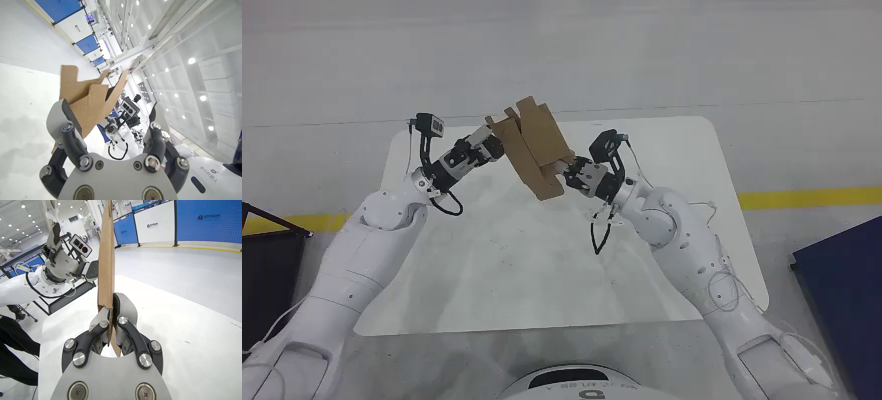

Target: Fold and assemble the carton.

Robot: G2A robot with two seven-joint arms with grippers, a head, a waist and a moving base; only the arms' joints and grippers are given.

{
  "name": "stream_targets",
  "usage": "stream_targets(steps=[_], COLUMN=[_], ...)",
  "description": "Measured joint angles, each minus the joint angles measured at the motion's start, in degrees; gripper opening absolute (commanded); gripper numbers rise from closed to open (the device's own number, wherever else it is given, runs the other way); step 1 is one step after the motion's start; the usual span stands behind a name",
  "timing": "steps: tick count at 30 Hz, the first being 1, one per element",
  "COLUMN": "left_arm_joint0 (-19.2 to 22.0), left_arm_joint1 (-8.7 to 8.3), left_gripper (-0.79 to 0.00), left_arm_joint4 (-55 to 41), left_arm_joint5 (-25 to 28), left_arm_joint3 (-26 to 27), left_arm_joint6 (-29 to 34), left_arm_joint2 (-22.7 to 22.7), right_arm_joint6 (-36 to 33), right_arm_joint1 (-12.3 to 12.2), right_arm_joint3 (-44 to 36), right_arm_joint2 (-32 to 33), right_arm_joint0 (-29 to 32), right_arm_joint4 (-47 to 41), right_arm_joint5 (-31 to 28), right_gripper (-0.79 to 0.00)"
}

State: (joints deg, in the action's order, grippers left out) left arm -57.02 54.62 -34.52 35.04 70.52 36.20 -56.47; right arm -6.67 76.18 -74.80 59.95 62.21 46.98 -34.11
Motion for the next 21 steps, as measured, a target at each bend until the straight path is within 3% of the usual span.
stream_targets(steps=[6, 11, 21], left_arm_joint0=[-0.6, -1.3, -2.2], left_arm_joint1=[0.03, 0.4, 0.98], left_gripper=[0.0, 0.0, 0.0], left_arm_joint4=[14.4, 16.2, 15.0], left_arm_joint5=[-1.0, -0.9, -2.4], left_arm_joint3=[0.0, 1.4, 3.8], left_arm_joint6=[-7.0, -7.1, -6.3], left_arm_joint2=[-0.8, -0.9, -2.2], right_arm_joint6=[0.7, -2.6, -2.5], right_arm_joint1=[-0.1, 0.1, 1.1], right_arm_joint3=[0.3, 0.6, 1.0], right_arm_joint2=[1.1, -0.2, -3.8], right_arm_joint0=[-0.6, -1.2, -3.4], right_arm_joint4=[-3.3, -6.8, 2.0], right_arm_joint5=[-2.0, -4.0, 5.9], right_gripper=[-0.785, -0.785, -0.785])
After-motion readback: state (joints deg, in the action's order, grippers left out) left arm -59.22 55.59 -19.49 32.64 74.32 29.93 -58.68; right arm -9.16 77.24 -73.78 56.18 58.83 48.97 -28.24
